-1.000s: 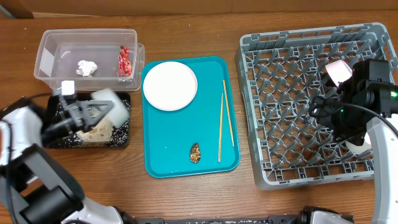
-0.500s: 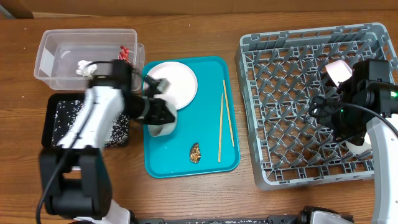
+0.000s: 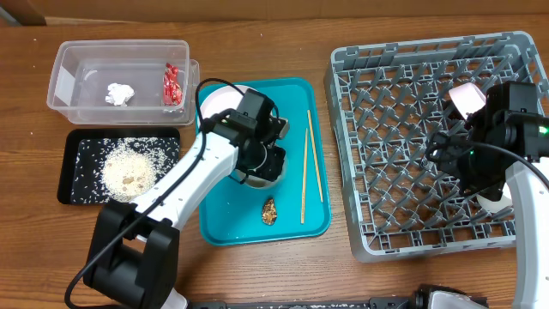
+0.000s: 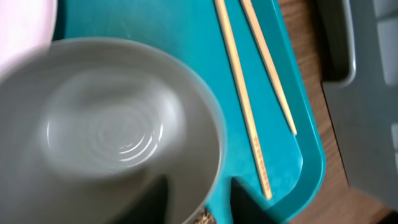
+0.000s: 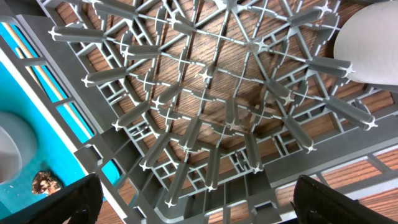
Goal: Sort waste into correct bins and load items into the dishwasher
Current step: 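Carry the empty bowl back and set it on the teal tray, then retract the left gripper to the left beside the bins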
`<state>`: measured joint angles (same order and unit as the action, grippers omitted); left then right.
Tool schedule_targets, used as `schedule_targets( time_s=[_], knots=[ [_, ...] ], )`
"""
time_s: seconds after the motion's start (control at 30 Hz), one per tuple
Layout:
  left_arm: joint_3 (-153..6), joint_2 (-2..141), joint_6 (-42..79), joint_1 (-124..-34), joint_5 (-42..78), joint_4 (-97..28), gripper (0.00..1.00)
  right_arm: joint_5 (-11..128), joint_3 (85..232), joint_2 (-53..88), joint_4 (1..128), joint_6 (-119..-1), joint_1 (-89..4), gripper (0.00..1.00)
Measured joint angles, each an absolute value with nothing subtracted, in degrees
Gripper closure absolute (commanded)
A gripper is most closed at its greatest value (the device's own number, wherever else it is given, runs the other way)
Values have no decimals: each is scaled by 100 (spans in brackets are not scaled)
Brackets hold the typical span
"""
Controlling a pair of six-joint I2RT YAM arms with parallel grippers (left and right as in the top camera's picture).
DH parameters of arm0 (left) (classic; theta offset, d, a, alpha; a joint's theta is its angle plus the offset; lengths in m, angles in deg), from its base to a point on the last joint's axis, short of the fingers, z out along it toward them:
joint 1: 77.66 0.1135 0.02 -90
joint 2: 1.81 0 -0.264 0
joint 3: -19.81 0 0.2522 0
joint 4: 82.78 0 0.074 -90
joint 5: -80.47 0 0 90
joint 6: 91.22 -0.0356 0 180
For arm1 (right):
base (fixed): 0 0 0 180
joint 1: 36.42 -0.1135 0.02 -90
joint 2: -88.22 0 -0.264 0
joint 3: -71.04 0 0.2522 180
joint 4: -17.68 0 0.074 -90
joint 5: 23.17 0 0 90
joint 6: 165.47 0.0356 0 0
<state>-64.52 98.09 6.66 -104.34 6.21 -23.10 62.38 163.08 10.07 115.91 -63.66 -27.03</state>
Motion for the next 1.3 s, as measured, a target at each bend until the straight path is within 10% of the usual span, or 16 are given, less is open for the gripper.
schedule_targets(
  time_s=[0.53, 1.3],
  knots=[
    [-6646, 9804, 961, -10242, 276, -1825, 36, 6238, 16308, 1007, 11591, -6368, -2703, 0],
    [-7363, 8336, 1772, -7529, -1007, -293, 18, 6306, 16310, 1007, 11545, -6370, -2701, 0]
  ],
)
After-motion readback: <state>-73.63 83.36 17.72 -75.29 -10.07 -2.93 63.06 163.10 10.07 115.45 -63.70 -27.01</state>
